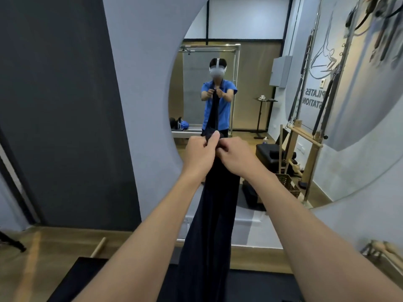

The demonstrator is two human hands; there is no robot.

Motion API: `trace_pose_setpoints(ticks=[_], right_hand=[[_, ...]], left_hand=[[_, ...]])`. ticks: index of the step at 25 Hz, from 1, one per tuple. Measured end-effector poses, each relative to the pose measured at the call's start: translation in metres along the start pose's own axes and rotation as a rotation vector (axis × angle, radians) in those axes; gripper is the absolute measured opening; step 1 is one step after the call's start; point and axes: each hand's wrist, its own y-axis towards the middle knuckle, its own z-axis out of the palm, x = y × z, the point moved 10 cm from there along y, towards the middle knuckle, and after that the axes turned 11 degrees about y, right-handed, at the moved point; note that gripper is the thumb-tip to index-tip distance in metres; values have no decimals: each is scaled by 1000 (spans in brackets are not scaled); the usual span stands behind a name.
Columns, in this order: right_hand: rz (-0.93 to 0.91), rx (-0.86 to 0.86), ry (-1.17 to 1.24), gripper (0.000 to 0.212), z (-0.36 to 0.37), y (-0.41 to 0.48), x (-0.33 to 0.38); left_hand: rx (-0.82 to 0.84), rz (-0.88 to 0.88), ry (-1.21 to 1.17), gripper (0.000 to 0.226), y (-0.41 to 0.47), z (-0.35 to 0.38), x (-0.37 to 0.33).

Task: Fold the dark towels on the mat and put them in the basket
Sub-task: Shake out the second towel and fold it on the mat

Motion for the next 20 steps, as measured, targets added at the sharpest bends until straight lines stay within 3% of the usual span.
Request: trace_pose_setpoints(ticks=[3, 6, 8, 11, 14, 17, 20], right_hand=[[26, -8, 267, 23, -14, 2, -6], [132, 7, 394, 27, -23, 6, -28], [209, 34, 351, 30, -29, 9, -51], [288, 25, 232, 28, -48, 2, -81], [361, -173, 246, 28, -89, -6, -104], [537, -440, 521, 29, -126, -25, -133], [667, -572, 858, 28, -121, -41, -159]], left_hand=[[148, -59, -247, 43, 0, 25, 33], [295, -228, -274, 59, -15, 62, 81], [318, -293, -179, 39, -22, 70, 106], [364, -247, 133, 4, -24, 66, 128], [400, -246, 408, 28, -25, 55, 155], [294, -244, 602, 29, -16, 28, 175], [54, -176, 627, 29, 2, -2, 153]])
